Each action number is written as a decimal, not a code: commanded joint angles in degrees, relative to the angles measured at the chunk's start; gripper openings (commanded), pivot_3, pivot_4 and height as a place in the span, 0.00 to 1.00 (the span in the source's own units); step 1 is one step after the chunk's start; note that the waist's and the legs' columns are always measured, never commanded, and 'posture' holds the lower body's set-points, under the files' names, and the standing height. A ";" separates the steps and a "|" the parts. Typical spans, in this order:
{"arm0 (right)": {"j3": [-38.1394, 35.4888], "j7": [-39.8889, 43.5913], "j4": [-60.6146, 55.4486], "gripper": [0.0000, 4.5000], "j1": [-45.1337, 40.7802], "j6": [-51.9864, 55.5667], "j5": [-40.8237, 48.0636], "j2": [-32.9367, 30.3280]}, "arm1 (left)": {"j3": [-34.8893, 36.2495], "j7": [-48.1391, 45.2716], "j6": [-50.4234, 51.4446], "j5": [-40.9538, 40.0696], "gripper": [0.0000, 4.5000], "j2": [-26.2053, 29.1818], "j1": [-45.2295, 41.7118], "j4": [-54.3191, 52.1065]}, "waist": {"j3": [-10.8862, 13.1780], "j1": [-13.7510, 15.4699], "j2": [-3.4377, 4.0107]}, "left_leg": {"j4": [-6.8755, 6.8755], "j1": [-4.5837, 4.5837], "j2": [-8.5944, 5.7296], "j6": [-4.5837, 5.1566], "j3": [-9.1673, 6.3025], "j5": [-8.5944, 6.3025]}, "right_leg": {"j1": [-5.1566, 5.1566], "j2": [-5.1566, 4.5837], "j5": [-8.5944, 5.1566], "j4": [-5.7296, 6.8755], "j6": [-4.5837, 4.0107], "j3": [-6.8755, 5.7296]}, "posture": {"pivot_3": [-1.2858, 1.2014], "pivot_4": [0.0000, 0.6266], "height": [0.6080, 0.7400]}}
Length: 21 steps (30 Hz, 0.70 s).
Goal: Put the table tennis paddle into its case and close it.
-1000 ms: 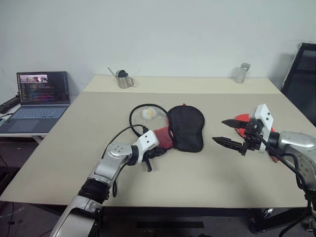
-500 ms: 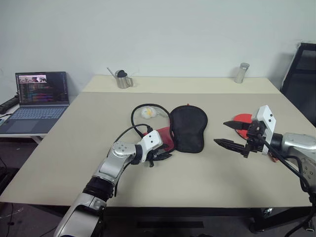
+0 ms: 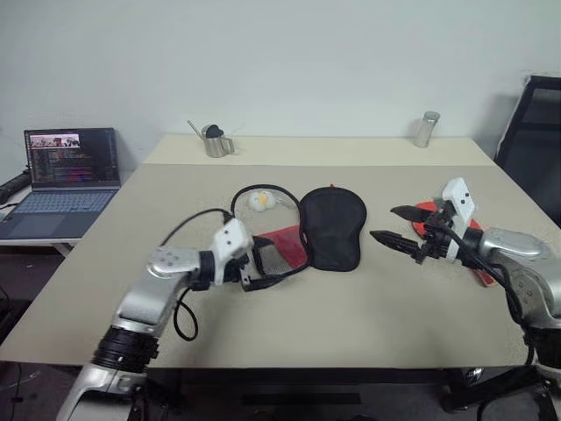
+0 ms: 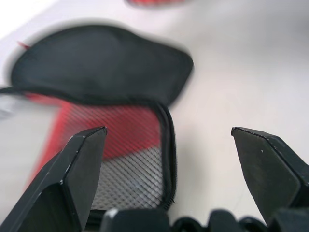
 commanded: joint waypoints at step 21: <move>6.48 -22.85 30.05 1.00 -13.98 -7.40 -17.18 21.60 | 9.20 6.81 5.63 -6.67 1.00 3.66 -2.09 0.23 | 0.00 -0.48 0.00 | -0.01 0.02 -0.02 0.00 0.24 0.01 | -0.05 0.04 0.01 0.11 0.00 0.10 | 0.52 0.24 1.00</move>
